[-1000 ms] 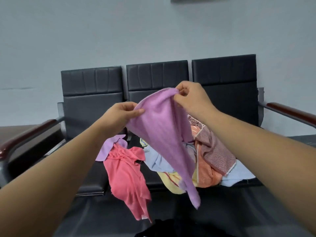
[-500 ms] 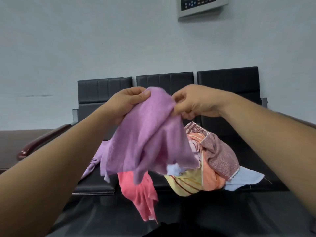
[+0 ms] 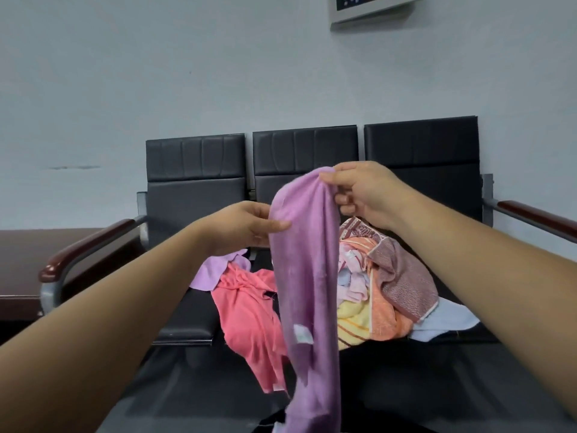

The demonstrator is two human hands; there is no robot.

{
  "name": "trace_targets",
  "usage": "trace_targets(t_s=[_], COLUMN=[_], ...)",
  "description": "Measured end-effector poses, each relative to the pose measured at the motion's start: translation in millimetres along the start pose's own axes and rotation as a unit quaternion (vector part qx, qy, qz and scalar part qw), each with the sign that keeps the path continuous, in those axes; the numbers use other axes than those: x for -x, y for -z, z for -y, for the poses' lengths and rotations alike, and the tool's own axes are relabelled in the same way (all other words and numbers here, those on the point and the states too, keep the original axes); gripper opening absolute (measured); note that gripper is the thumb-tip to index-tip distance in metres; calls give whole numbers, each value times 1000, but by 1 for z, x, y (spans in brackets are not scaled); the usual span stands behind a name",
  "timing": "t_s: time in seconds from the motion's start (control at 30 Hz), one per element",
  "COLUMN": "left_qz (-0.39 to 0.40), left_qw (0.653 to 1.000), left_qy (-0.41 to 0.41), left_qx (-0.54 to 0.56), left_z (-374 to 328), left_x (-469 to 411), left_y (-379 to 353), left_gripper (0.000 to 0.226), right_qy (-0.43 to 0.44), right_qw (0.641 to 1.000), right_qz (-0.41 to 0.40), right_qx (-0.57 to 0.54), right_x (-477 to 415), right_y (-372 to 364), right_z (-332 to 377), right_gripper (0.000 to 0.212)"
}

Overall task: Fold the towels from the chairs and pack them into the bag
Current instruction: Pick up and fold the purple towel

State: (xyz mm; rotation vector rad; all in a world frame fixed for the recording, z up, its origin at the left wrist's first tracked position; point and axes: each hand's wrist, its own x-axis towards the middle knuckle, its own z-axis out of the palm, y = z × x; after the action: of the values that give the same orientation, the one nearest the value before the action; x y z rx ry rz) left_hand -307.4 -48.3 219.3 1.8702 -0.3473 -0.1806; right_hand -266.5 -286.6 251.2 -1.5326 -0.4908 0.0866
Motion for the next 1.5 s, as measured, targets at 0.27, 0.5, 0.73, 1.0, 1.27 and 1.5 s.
trace_targets(t_s=[0.27, 0.5, 0.73, 1.0, 1.27, 1.5], left_qz=[24, 45, 16, -118, -51, -122], left_qw=[999, 981, 908, 980, 996, 979], left_qy=[-28, 65, 174, 30, -41, -35], left_qx=[32, -178, -380, -161, 65, -161], left_z=[-3, 17, 60, 45, 12, 8], left_x=[-7, -3, 14, 8, -7, -8], left_y=[-11, 5, 25, 12, -3, -8], left_gripper=[36, 31, 9, 20, 24, 6], right_qy=[-93, -20, -3, 31, 24, 47], right_qw=[985, 997, 961, 943, 985, 928], right_qz=[98, -33, -215, -210, -42, 49], right_qx=[109, 71, 174, 255, 167, 366], right_x=[5, -8, -9, -7, 2, 4], right_y=[-5, 6, 38, 29, -20, -38], right_z=[-27, -30, -50, -61, -50, -62], right_gripper=[18, 11, 10, 13, 18, 49])
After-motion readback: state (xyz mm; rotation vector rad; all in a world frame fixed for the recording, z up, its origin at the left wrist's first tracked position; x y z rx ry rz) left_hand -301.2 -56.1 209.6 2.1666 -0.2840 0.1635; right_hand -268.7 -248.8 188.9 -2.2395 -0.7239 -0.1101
